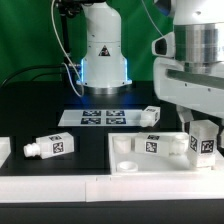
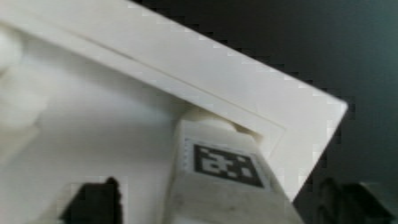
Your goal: Assemble one leg
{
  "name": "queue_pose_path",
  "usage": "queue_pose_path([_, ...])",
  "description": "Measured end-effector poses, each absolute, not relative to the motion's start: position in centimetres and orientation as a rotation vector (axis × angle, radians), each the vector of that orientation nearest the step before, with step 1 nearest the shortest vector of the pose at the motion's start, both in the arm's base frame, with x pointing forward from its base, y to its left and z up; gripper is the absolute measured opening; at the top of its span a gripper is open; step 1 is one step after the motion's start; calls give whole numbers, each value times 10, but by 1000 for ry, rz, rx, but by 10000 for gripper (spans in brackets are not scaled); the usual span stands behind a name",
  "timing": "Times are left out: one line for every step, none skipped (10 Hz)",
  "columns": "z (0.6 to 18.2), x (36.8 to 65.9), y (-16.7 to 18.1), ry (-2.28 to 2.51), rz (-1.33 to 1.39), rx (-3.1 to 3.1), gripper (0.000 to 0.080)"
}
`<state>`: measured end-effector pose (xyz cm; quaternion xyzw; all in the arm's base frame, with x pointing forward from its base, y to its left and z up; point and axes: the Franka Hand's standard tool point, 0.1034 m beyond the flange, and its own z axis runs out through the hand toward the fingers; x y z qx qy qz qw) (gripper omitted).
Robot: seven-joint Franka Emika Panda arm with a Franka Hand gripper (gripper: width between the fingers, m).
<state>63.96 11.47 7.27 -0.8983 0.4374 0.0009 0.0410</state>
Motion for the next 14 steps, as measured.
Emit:
queue_pose_path([73,639,114,1064,-14,-2877,612])
queue_pose_path([73,638,119,915,-24,-2940,643])
queue_pose_path([73,638,117,826,-26,-2968,648])
queue_pose_path([72,638,115,734,-30,-2994,648])
queue_pose_path([72,638,116,638,-34,-3019,649])
queue_pose_path([74,643,116,312,-92,-3091,649])
queue_pose_path([75,648,117,71,-150,-3112,649])
queue_pose_path([74,647,118,174,-141,-3098,649])
queue_pose_path([74,647,117,178,-141,-3099,517])
queue_pose_path([74,647,118,193,-141,-3097,517])
queue_pose_path([74,647,118,313,-138,-3082,378])
queue_pose_path([73,646,115,440,-131,-3067,294])
queue_pose_path([73,646,114,596,-133,-3042,294])
queue_pose_path([73,645,114,764,-155,-3009,294])
